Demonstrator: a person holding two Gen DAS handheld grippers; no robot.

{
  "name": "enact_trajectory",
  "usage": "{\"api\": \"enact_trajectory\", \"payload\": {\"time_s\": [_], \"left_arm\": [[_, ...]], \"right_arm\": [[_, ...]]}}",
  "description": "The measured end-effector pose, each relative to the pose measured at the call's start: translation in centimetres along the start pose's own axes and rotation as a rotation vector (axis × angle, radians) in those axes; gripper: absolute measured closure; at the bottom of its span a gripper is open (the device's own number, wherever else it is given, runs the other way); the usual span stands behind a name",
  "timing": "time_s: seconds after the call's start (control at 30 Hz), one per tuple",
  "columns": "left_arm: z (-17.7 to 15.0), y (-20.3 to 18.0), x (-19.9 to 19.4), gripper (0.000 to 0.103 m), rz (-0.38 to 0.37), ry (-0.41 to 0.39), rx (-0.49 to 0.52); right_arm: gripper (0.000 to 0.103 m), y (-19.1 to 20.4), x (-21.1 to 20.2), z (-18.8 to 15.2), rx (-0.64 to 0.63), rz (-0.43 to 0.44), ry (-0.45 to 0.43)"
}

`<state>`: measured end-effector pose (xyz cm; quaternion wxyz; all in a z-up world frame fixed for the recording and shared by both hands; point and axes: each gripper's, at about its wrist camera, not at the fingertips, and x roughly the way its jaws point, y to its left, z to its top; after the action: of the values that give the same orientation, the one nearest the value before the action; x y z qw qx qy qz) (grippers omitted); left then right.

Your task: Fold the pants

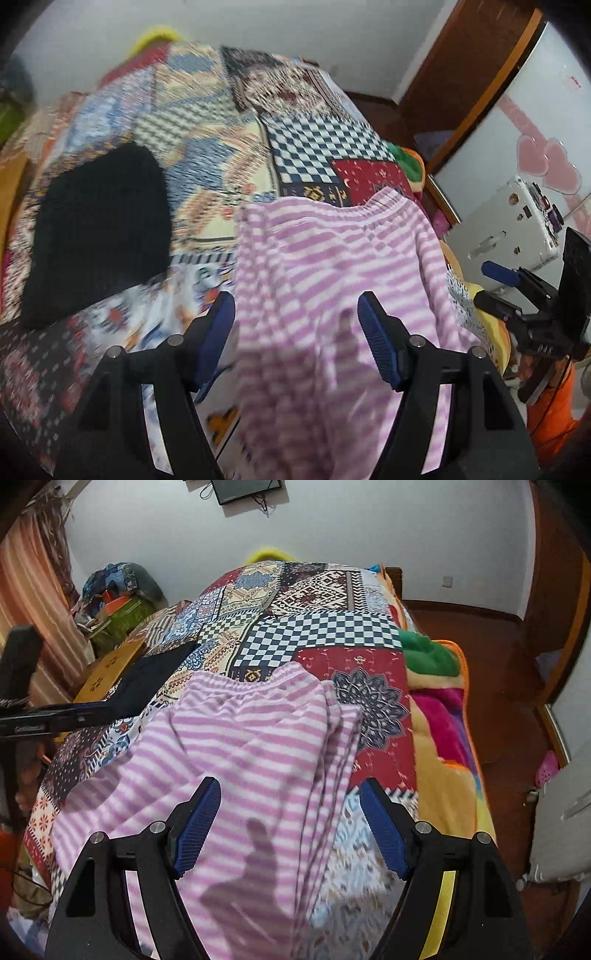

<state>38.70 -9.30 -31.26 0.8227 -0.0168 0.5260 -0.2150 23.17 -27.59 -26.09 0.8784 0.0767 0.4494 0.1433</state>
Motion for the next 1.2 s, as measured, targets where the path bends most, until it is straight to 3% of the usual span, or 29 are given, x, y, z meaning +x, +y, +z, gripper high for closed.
{"api": "enact_trajectory", "payload": {"time_s": [0.03, 0.1, 0.2, 0.3, 0.4, 0.43, 0.47, 0.5, 0.7, 0.83, 0.93, 0.97, 1.0, 1.03, 1.07, 1.13, 1.2], "left_arm": [[0.4, 0.0, 1.2, 0.039, -0.027, 0.03, -0.005], [0.7, -0.2, 3.2, 0.052, -0.09, 0.086, -0.012], [0.3, -0.4, 5.2, 0.06, -0.122, 0.129, -0.002], [0.0, -0.5, 5.8, 0.067, -0.118, 0.119, -0.002], [0.4, -0.3, 5.4, 0.087, -0.098, 0.091, -0.005], [0.6, -0.2, 5.1, 0.099, -0.073, 0.079, 0.002], [0.8, -0.1, 5.0, 0.1, -0.045, 0.069, 0.011], [1.1, 0.0, 4.8, 0.1, -0.026, 0.061, 0.022], [1.6, 1.0, 4.9, 0.102, 0.031, 0.061, 0.018], [1.7, 1.5, 3.3, 0.101, -0.04, 0.067, -0.023], [0.9, 0.6, 1.5, 0.088, -0.042, 0.055, 0.007], [0.5, 0.3, 1.2, 0.075, -0.047, 0.058, 0.014], [0.3, 0.0, 1.1, 0.063, -0.052, 0.065, 0.013], [-0.2, -0.1, 1.0, 0.06, -0.067, 0.077, 0.007], [-0.5, -0.3, 1.0, 0.059, -0.081, 0.086, 0.002], [-1.0, -0.4, 1.4, 0.059, -0.101, 0.105, -0.007], [-1.8, -0.6, 2.0, 0.059, -0.124, 0.127, -0.02]], "right_arm": [[0.028, 0.0, 0.4, 0.1, -0.005, 0.015, -0.003], [0.028, -0.2, 1.0, 0.3, -0.01, 0.028, -0.013], [0.035, -0.7, 2.3, 0.5, 0.008, 0.066, -0.006], [0.054, -1.4, 4.0, 0.2, 0.03, 0.106, 0.029], [0.074, -1.6, 5.0, 0.0, 0.041, 0.144, 0.034], [0.082, -1.7, 5.1, -0.1, 0.046, 0.159, 0.028], [0.087, -1.7, 5.0, -0.1, 0.051, 0.172, 0.017], [0.094, -1.7, 5.0, -0.1, 0.052, 0.181, 0.008], [0.097, -2.1, 3.9, 0.0, 0.024, 0.132, -0.055], [0.096, -3.3, 3.9, -0.3, 0.038, 0.087, -0.028], [0.096, -3.8, 3.1, -0.6, 0.062, 0.105, -0.02], [0.096, -3.8, 2.7, -0.6, 0.068, 0.11, -0.02], [0.093, -3.8, 2.5, -0.7, 0.07, 0.113, -0.02], [0.086, -3.7, 2.2, -0.7, 0.077, 0.12, -0.018], [0.08, -3.7, 2.1, -0.8, 0.086, 0.129, -0.015], [0.06, -3.6, 2.1, -1.1, 0.107, 0.155, -0.006], [0.059, -3.2, 2.2, -1.3, 0.106, 0.175, -0.003]]}}
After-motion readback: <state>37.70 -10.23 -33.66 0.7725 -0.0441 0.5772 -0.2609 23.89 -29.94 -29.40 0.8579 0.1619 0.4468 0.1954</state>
